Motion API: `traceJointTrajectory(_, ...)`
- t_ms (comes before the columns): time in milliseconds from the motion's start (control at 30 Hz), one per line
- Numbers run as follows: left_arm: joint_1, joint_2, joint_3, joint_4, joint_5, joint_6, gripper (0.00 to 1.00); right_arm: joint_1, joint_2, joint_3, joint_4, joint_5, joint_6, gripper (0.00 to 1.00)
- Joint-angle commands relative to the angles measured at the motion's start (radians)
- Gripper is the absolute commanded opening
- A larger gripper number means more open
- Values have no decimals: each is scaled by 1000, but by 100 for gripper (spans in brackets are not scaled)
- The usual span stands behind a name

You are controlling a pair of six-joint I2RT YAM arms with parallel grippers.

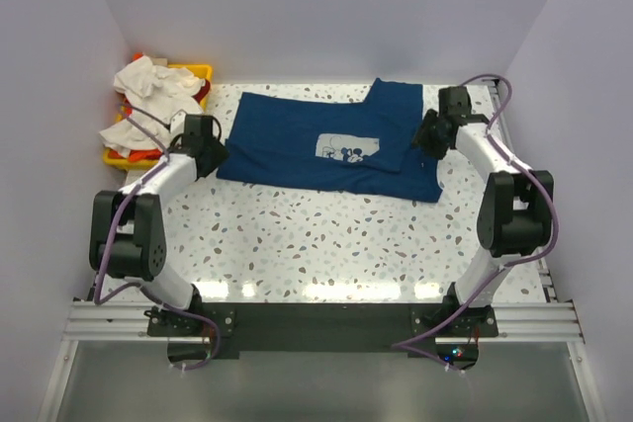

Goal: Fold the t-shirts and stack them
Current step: Fold the tshirt

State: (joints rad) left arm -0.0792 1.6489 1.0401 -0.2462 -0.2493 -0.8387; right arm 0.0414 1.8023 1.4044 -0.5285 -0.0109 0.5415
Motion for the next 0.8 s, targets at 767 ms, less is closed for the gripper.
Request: traceJointTrajectory(767, -17, -132, -238, 166, 45, -54, 47, 100, 74, -180, 206, 0, 126, 43)
